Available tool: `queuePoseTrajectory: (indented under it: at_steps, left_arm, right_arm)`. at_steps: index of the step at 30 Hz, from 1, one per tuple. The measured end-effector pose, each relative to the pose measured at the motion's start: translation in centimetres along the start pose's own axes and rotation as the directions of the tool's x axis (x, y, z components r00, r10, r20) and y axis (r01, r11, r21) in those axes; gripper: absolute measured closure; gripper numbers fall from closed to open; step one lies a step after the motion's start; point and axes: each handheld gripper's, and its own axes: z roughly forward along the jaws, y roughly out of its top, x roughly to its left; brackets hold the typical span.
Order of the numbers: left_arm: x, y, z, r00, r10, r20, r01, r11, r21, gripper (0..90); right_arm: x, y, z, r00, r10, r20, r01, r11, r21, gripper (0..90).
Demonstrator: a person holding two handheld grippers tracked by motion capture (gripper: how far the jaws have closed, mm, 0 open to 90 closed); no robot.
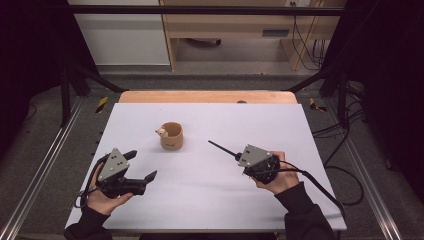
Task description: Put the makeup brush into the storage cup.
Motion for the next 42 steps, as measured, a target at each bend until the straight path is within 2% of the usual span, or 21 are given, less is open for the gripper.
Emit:
queuePoseTrajectory:
  at_steps: [2,3,6,9,12,18,21,22,23,26,27,28,31,32,33,35,37,39,41,42]
  left_arm:
    - [-0.1,0.4,0.2,0.9994,0.035,0.003,-0.035,0.9994,0.001,12.4]
    - [-0.3,0.6,0.3,0.9992,0.038,0.011,-0.039,0.9992,0.010,12.7]
    - [-0.7,1.3,0.6,0.9963,0.084,0.019,-0.084,0.9958,0.034,12.7]
    - [-1.0,2.3,0.8,0.9903,0.138,0.020,-0.138,0.9887,0.058,12.7]
    - [-1.4,3.3,1.0,0.9787,0.204,0.027,-0.205,0.9746,0.089,12.9]
    - [-2.3,4.8,1.4,0.9479,0.317,0.032,-0.318,0.9378,0.139,14.0]
    - [-2.7,5.2,1.7,0.9366,0.349,0.035,-0.350,0.9237,0.156,14.6]
    - [-2.7,5.2,1.7,0.9366,0.349,0.035,-0.350,0.9237,0.156,15.0]
    - [-2.9,5.3,1.9,0.9298,0.366,0.035,-0.367,0.9160,0.162,15.4]
    - [-3.1,5.5,2.2,0.9157,0.399,0.048,-0.401,0.8980,0.181,16.9]
    - [-3.1,5.5,2.2,0.9157,0.399,0.048,-0.401,0.8980,0.181,17.2]
    - [-3.3,5.7,2.4,0.9068,0.418,0.054,-0.420,0.8868,0.193,17.5]
    - [-3.6,6.1,2.8,0.8892,0.452,0.069,-0.456,0.8649,0.209,18.4]
    - [-3.6,6.1,2.8,0.8892,0.452,0.069,-0.456,0.8649,0.209,18.6]
    - [-3.8,6.4,3.0,0.8803,0.468,0.075,-0.473,0.8558,0.209,18.9]
    - [-3.8,6.7,3.1,0.8757,0.476,0.079,-0.482,0.8527,0.201,19.0]
    - [-3.8,6.9,3.2,0.8744,0.478,0.082,-0.485,0.8537,0.190,19.5]
    - [-3.9,7.0,3.4,0.8706,0.486,0.078,-0.491,0.8506,0.187,19.9]
    - [-4.0,7.2,3.5,0.8637,0.497,0.082,-0.503,0.8429,0.190,20.0]
    - [-4.0,7.2,3.5,0.8637,0.497,0.082,-0.503,0.8429,0.190,20.0]
  right_arm:
    - [0.1,0.1,0.0,0.9998,-0.018,-0.004,0.018,1.000,-0.003,83.5]
    - [0.2,0.2,0.0,0.9996,-0.029,-0.005,0.029,1.000,-0.004,83.5]
    - [0.5,0.8,-0.1,0.9988,-0.048,-0.004,0.048,0.999,-0.006,83.5]
    - [0.6,1.4,-0.1,0.9971,-0.076,-0.007,0.076,0.997,-0.006,83.5]
    - [0.9,1.8,0.1,0.9942,-0.107,-0.011,0.107,0.994,0.010,83.5]
    - [1.2,2.1,0.3,0.9869,-0.161,-0.008,0.162,0.986,0.044,83.5]
    - [1.6,2.3,0.4,0.9814,-0.192,-0.004,0.192,0.980,0.053,83.5]
    - [1.7,2.4,0.4,0.9801,-0.199,-0.002,0.198,0.978,0.060,83.5]
    - [1.8,2.5,0.4,0.9767,-0.215,0.004,0.214,0.975,0.064,83.5]
    - [2.0,2.7,0.4,0.9717,-0.236,0.000,0.236,0.969,0.072,83.5]
    - [2.0,2.7,0.4,0.9717,-0.236,0.000,0.236,0.969,0.072,83.5]
    - [2.1,2.7,0.4,0.9709,-0.240,0.001,0.239,0.968,0.072,83.5]
    - [2.1,2.8,0.5,0.9693,-0.246,-0.005,0.245,0.967,0.074,83.5]
    - [2.1,2.8,0.5,0.9689,-0.247,-0.005,0.247,0.966,0.072,83.5]
    - [2.1,2.8,0.5,0.9689,-0.247,-0.009,0.247,0.966,0.070,83.5]
    - [2.1,2.8,0.5,0.9683,-0.249,-0.012,0.250,0.967,0.058,83.5]
    - [2.1,2.8,0.4,0.9723,-0.233,-0.009,0.234,0.971,0.048,83.5]
    - [2.1,2.8,0.3,0.9713,-0.238,-0.011,0.238,0.971,0.036,83.5]
    - [2.0,2.9,0.3,0.9743,-0.224,-0.024,0.224,0.974,0.027,83.5]
    - [1.9,2.9,0.3,0.9758,-0.215,-0.038,0.216,0.976,0.023,83.5]
